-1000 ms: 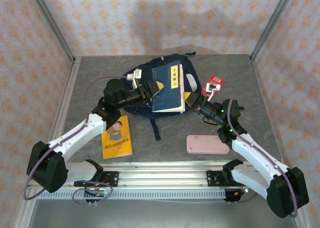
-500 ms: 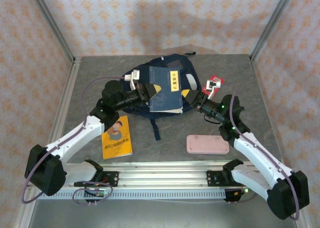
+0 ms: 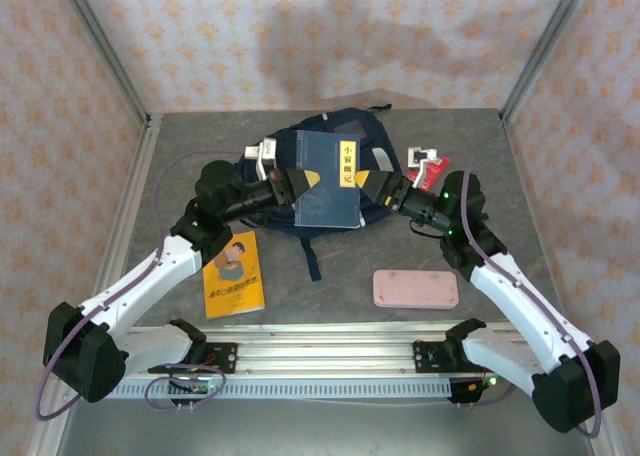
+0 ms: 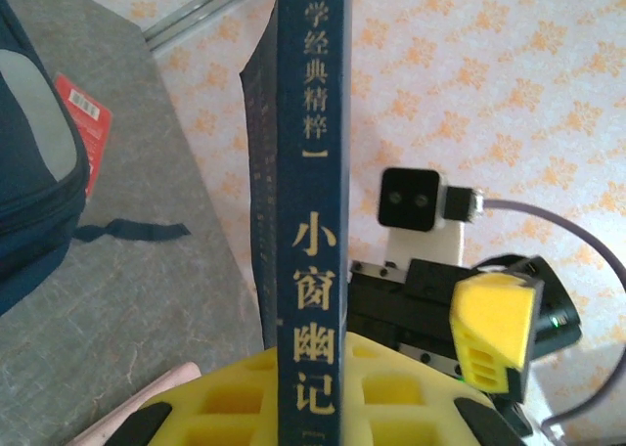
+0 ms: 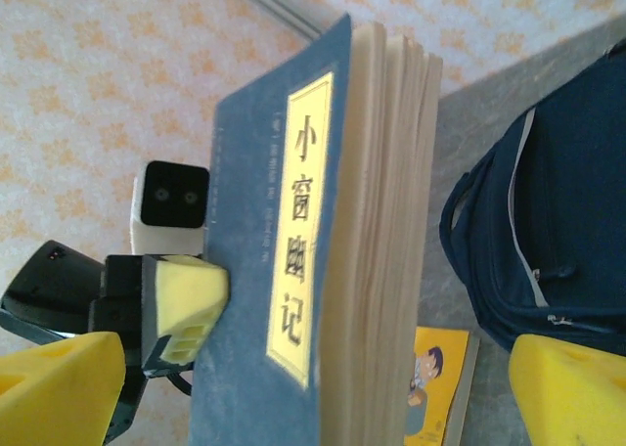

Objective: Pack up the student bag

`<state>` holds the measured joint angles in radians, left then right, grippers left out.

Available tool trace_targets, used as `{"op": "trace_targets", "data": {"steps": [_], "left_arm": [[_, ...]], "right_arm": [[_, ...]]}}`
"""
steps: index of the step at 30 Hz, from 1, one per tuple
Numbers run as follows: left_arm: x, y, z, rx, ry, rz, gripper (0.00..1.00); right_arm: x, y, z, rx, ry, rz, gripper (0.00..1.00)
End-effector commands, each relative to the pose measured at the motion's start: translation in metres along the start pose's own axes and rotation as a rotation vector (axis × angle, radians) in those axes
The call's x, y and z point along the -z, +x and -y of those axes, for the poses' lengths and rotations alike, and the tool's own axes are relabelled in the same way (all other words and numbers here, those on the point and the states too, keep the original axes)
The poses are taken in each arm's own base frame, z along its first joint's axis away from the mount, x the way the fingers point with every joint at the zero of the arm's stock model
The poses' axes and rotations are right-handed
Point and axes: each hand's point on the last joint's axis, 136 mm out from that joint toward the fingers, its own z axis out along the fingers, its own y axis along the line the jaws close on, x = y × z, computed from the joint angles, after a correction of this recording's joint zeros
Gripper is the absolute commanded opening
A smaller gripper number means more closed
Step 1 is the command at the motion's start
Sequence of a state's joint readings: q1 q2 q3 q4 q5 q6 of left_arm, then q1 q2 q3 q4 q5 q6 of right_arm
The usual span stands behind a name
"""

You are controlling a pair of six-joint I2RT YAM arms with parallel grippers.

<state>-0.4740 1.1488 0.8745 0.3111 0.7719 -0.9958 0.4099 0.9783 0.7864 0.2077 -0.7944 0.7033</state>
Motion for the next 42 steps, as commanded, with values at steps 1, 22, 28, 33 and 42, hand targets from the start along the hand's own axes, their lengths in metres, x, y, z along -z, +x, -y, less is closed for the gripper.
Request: {"op": "trace_targets", "data": {"steps": [1, 22, 28, 33, 42], "left_arm": [[0.002, -0.005, 0.050, -0.100, 0.148, -0.008, 0.00], [-0.001, -0.007, 0.023, 0.005, 0.047, 0.052, 0.76], [-0.001, -0.006, 0.021, 0.128, 0.075, 0.176, 0.86], [-0.011, 0.011, 0.029, 0.115, 0.060, 0.180, 0.88], [-0.009, 0.003, 0.031, 0.091, 0.062, 0.293, 0.88]], "right_arm": [[-0.005, -0.011, -0.032, 0.044, -0.109, -0.013, 0.98], [0.009, -0.049, -0.038, -0.141, -0.224, 0.263, 0.00], [0.040, -0.077, -0.023, -0.272, -0.218, 0.547, 0.00], [0.038, -0.080, -0.034, -0.286, -0.247, 0.595, 0.00], [0.035, -0.071, -0.035, -0.308, -0.242, 0.634, 0.00]]}}
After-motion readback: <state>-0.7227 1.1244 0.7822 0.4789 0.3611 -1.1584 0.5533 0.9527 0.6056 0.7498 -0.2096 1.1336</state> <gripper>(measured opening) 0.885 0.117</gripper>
